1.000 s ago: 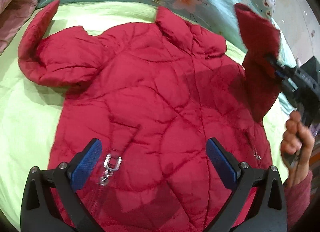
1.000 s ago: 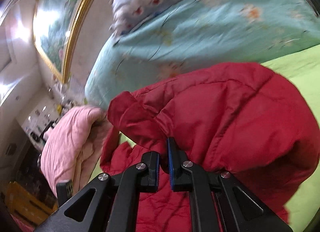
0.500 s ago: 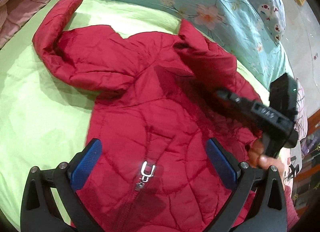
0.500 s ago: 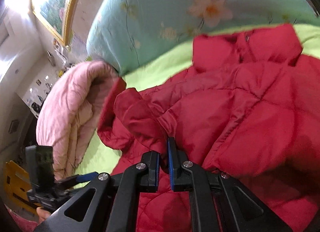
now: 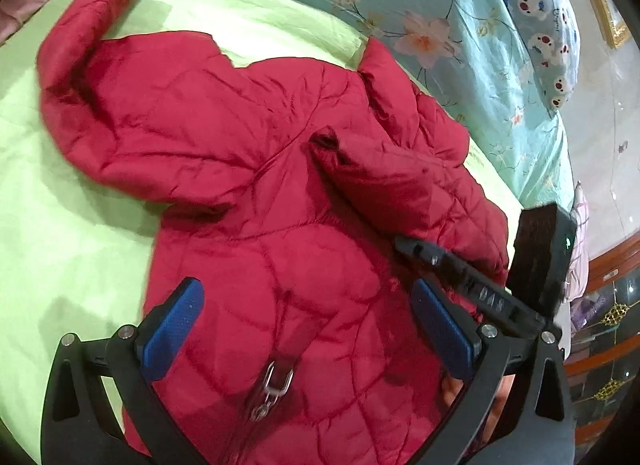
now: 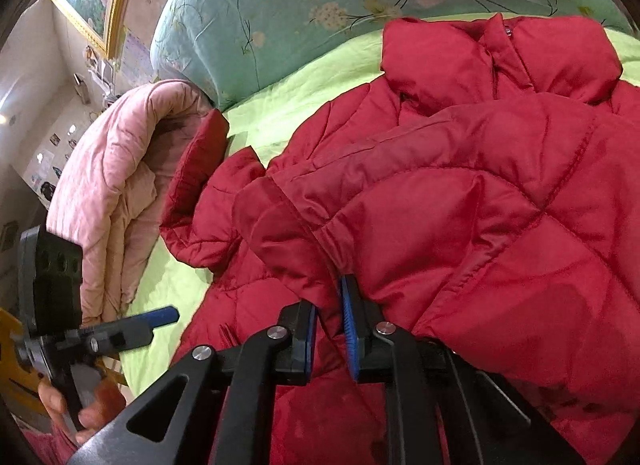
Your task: Fold large clothes
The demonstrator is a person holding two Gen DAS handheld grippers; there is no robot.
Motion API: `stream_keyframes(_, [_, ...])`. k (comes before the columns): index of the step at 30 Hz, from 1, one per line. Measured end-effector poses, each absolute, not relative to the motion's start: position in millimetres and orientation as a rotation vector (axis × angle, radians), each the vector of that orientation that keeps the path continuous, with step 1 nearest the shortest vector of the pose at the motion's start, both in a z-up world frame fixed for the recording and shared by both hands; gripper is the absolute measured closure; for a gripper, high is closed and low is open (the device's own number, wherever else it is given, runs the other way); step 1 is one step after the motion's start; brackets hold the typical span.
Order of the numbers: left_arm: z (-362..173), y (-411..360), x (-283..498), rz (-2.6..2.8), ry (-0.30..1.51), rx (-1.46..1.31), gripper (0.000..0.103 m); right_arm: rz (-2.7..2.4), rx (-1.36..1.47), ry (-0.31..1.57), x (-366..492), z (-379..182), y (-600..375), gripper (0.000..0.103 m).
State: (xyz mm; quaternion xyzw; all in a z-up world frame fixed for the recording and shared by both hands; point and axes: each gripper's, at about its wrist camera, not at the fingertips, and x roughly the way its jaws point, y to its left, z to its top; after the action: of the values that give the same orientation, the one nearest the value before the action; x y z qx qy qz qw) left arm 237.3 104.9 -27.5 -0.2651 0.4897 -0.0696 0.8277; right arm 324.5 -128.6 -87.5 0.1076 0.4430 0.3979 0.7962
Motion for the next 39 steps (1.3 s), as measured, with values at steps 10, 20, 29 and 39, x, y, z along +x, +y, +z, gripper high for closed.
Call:
stream_keyframes(10, [-16.0, 106.6, 263.7, -0.181, 1.032, -0.580, 0.000, 0.801, 0.119, 0.930, 317.5, -83.0, -119.7, 0.076])
stream_keyframes(20, [-29.5, 88.9, 291.5, -0.243, 1.101, -0.589, 0.000, 0.799, 0.081, 0.865, 290.5, -67.3, -143.4, 0.027])
stream_keyframes(29, [-46.1, 62.7, 313.8, -0.334, 1.097, -0.617, 0.026, 0.703, 0.122, 0.821, 262.4, -49.4, -216.5, 0.027])
stream_keyframes(39, [-16.9, 81.9, 305.0, -0.214, 1.034, -0.328, 0.088, 0.460, 0.262, 0.755, 296.3, -34.0, -297.6, 0.069])
